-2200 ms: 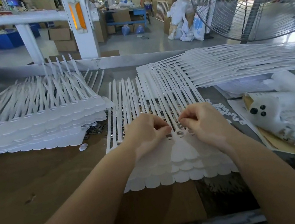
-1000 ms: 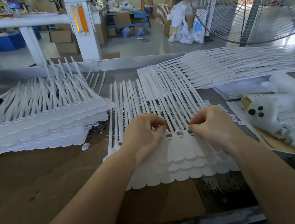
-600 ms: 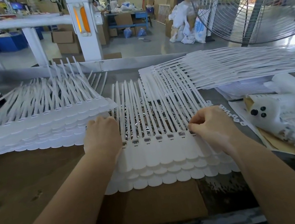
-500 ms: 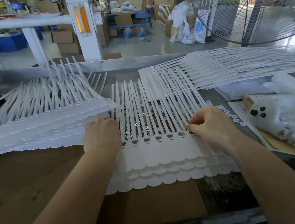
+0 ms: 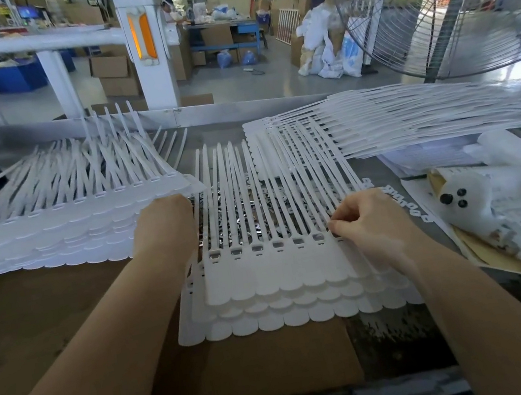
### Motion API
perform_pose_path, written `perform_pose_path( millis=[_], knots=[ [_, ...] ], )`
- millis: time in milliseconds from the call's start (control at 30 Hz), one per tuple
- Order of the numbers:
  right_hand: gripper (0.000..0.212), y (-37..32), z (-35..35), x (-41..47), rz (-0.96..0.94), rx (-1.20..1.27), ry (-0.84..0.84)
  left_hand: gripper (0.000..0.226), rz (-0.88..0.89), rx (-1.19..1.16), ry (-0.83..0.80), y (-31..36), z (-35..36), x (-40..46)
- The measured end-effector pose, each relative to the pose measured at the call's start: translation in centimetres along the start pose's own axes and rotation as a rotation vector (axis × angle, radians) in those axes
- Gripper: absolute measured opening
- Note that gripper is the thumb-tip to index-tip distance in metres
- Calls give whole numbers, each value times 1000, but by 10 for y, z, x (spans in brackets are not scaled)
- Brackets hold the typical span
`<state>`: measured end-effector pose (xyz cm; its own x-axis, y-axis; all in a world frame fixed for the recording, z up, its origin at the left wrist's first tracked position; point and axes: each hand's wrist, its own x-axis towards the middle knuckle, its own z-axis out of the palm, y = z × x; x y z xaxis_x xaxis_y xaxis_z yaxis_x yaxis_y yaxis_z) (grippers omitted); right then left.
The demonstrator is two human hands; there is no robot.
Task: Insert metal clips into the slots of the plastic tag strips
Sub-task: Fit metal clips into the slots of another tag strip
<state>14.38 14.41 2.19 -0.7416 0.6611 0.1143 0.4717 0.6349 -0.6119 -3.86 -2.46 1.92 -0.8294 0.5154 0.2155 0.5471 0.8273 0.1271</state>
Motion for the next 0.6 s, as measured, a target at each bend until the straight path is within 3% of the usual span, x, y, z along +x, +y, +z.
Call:
perform_pose_path(
  millis=[100,167,300,400,600],
  knots=[
    [6,0,0,0,5,-9,2,20,26,-89,73,1,-6,1],
    [7,-1,0,0,5,-16,9,15,30,-333,71,8,-12,-3],
    [6,-8,6,-1,-44,-101,65,14,25,-916,-164,31,-16,-21],
    [8,-18,11,-3,-160,11,69,11,55,-1040,-329,49,-10,-30],
    [16,-21,11,-6,-187,399,-93,18,61,-1187,-393,66,-3,-35]
  ],
)
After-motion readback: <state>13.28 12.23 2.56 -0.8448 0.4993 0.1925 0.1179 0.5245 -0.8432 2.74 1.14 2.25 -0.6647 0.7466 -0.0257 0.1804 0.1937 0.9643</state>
